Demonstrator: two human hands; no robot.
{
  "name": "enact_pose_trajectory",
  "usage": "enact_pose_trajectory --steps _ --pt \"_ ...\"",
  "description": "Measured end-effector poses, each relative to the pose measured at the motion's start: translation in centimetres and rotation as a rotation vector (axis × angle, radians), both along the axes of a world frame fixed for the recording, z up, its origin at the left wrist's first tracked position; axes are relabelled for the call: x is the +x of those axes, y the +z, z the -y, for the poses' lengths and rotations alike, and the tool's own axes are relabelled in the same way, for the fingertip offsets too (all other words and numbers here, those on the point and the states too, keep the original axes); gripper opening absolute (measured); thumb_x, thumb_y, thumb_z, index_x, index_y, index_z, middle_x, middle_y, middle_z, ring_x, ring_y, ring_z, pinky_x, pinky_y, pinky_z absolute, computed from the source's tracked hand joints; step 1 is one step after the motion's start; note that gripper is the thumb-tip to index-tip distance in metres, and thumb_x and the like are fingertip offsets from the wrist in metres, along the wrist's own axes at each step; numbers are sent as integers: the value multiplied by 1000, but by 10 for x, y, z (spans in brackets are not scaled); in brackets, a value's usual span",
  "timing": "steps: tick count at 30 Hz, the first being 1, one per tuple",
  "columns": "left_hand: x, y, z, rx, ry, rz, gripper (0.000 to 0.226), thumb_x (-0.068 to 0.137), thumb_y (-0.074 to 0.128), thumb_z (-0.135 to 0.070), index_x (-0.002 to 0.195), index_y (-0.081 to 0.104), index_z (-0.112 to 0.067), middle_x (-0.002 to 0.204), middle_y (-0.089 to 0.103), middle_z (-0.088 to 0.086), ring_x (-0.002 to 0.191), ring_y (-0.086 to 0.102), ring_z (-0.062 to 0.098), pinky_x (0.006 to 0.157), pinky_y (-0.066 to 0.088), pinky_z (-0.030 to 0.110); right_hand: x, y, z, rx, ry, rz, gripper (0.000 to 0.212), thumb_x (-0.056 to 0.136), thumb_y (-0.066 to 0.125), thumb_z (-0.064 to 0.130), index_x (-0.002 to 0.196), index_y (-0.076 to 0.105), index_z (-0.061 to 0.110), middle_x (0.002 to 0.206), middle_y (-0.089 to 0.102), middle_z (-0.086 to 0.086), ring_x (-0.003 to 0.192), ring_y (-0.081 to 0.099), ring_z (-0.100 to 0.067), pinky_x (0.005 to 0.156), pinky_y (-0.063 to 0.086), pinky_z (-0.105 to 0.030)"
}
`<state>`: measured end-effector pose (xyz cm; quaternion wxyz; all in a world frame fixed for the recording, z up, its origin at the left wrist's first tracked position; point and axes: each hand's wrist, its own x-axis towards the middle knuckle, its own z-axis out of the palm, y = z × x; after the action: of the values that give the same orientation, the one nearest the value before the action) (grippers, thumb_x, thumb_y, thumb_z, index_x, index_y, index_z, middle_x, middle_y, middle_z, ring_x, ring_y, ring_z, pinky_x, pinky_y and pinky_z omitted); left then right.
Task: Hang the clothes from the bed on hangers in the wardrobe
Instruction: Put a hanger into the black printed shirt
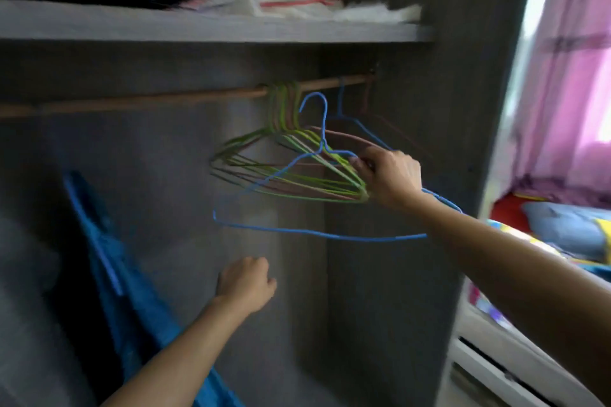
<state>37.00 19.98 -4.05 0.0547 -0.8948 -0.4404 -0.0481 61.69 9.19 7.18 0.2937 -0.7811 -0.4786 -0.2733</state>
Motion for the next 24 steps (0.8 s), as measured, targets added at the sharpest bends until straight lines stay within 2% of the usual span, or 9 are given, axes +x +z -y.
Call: enact_pose_trajectory --steps 4,8,12,14,18,24 --pt "57 -23 43 -72 -170 -85 34 89 52 -47 106 63 -19 112 66 4 107 62 26 84 48 33 62 -47 101 -9 -152 -114 50 88 47 65 73 55 18 77 69 -12 84 64 -39 59 38 -36" --pt "137 -38 109 -119 -359 -154 33 89 51 -47 107 63 -22 116 64 2 110 60 23 89 46 33 123 -90 227 -7 -290 -145 75 75 29 86 64 59 19 62 65 -7 70 65 -35 53 39 -34" --pt "223 -51 193 -183 -577 -205 31 90 51 -46 111 61 -26 116 63 0 109 60 21 90 45 35 170 -121 363 -35 -497 -198 52 80 48 73 55 46 26 64 66 -6 71 65 -33 54 30 -31" --pt "268 -62 240 -208 -656 -212 34 89 51 -47 113 62 -26 117 64 0 108 60 20 90 46 34 192 -134 431 -56 -608 -232 54 81 49 70 54 43 24 61 62 -3 68 63 -32 54 29 -31" --pt "350 -86 334 -201 -774 -234 35 86 52 -49 103 66 -22 112 66 3 104 61 23 88 47 34 233 -154 556 -107 -806 -370 54 86 54 61 53 43 21 55 48 6 59 51 -23 48 25 -31" --pt "433 -112 442 -278 -930 -317 26 87 52 -50 90 60 -25 105 66 0 99 61 21 75 45 31 277 -189 695 13 -1017 -591 47 92 53 51 56 49 21 59 54 4 61 54 -23 48 26 -29"
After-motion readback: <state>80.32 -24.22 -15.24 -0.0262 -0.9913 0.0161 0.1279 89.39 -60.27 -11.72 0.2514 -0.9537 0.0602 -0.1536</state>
